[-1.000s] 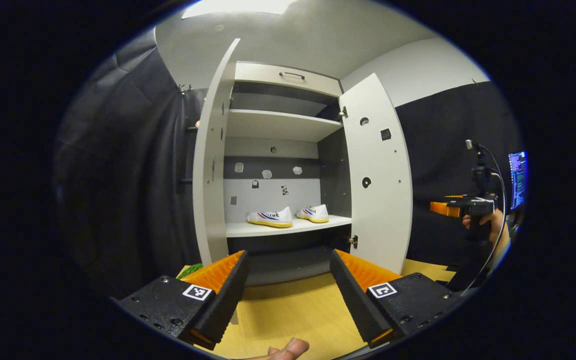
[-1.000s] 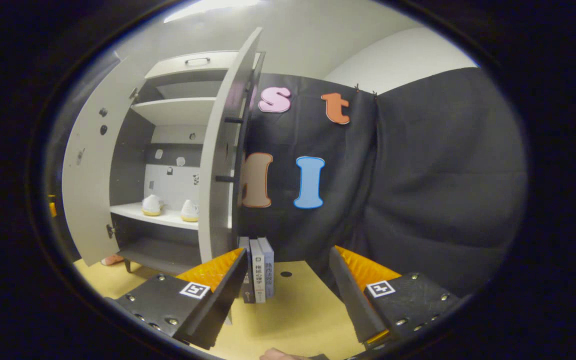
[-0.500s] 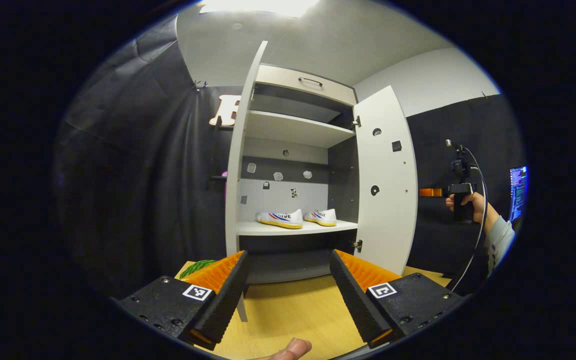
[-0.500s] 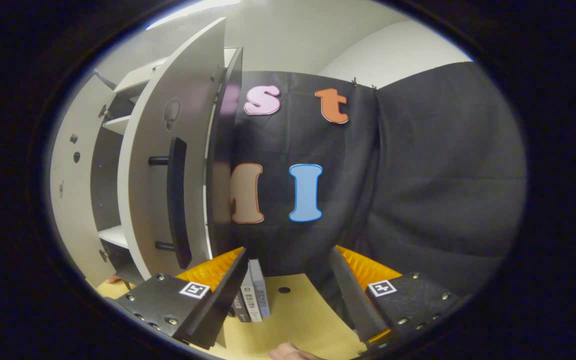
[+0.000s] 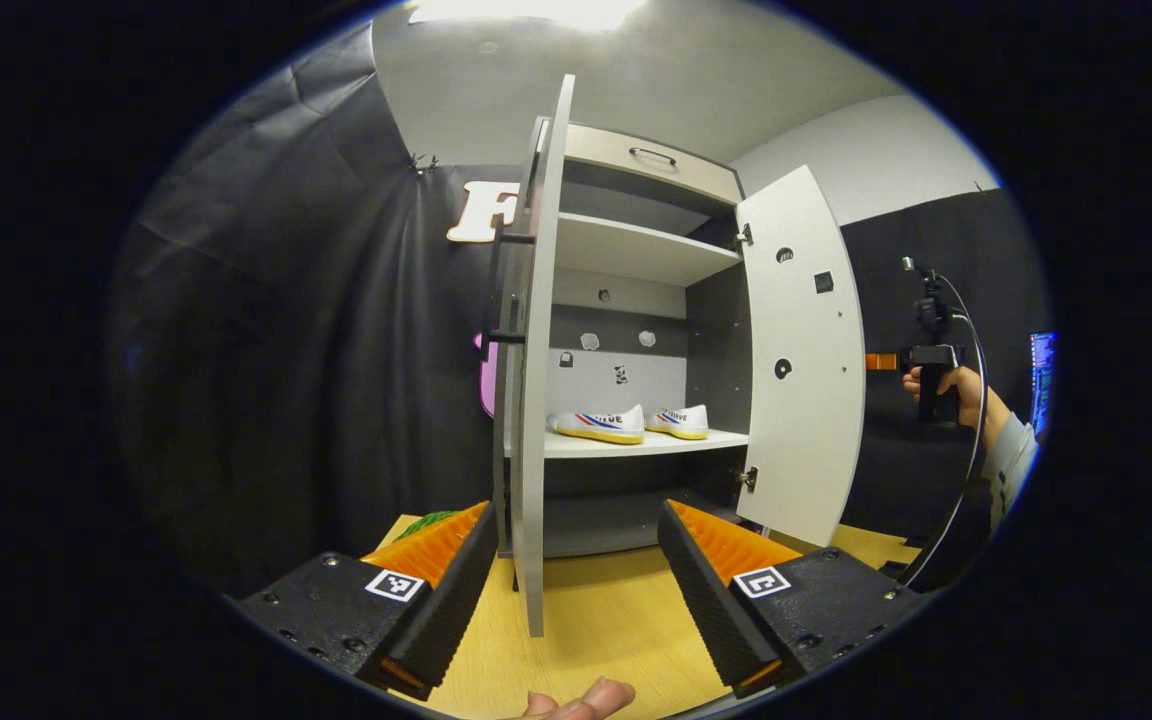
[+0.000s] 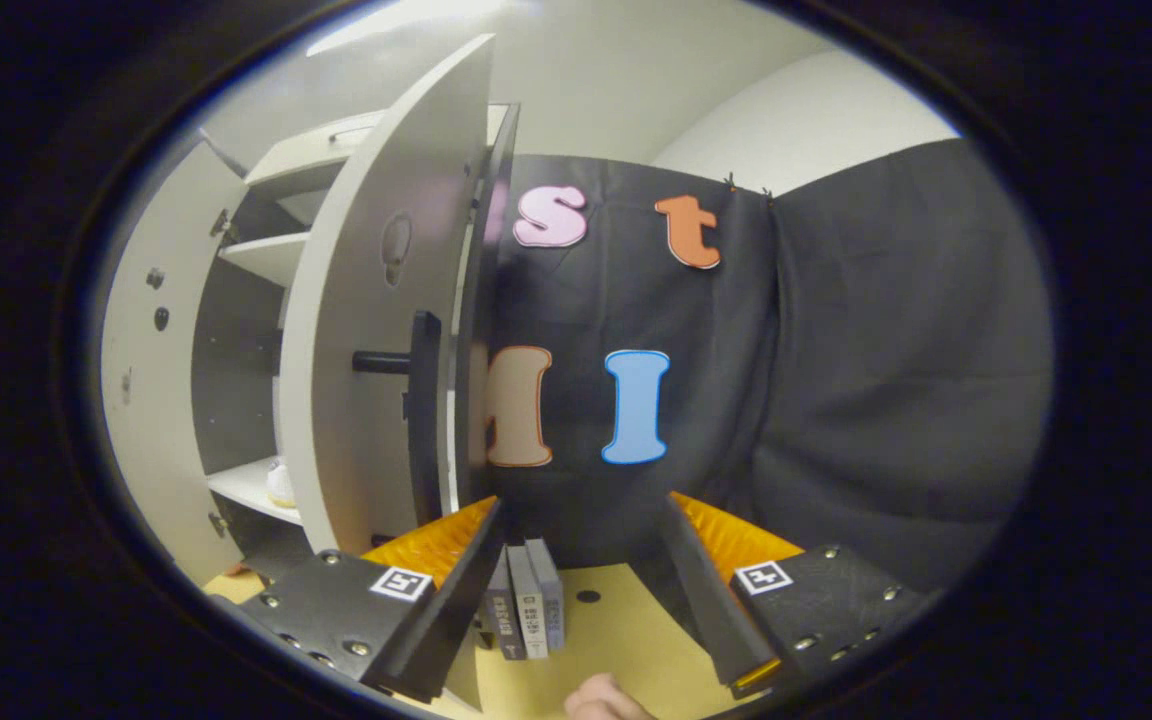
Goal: Grab one shoe with the right hand and put it into the shoe cabinet, grab the other shoe with the left hand and put it into the shoe cabinet; then close the right door with the right hand and the left door with the left hand.
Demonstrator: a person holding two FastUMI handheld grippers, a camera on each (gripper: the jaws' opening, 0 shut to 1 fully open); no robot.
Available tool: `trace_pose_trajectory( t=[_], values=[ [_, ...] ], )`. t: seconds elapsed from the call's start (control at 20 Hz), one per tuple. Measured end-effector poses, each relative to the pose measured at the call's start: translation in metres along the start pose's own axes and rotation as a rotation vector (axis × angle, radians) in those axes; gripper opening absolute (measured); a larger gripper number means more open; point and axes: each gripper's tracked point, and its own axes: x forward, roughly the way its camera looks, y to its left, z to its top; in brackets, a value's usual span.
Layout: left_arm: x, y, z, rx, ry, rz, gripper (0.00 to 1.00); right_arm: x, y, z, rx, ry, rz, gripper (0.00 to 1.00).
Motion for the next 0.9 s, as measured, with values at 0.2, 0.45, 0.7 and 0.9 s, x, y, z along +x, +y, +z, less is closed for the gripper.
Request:
trace_pose_trajectory(
  t=[0.2, 0.45, 0.7, 0.9],
  values=[
    [0.002, -0.005, -0.010, -0.008, 0.021, -0.040, 0.96, -0.007, 0.023, 0.001, 0.021, -0.003, 0.027, 0.94],
    [0.002, -0.003, -0.008, -0.007, 0.003, -0.034, 0.96, -0.015, 0.061, 0.001, 0.041, 0.000, 0.076, 0.94],
    [-0.001, -0.001, -0.009, 0.007, 0.000, -0.031, 0.99, -0.017, 0.105, -0.003, 0.069, 0.004, 0.134, 0.95],
    [0.003, 0.012, -0.012, 0.011, 0.004, -0.001, 0.96, -0.015, 0.151, -0.009, 0.103, 0.020, 0.207, 0.91]
  ],
)
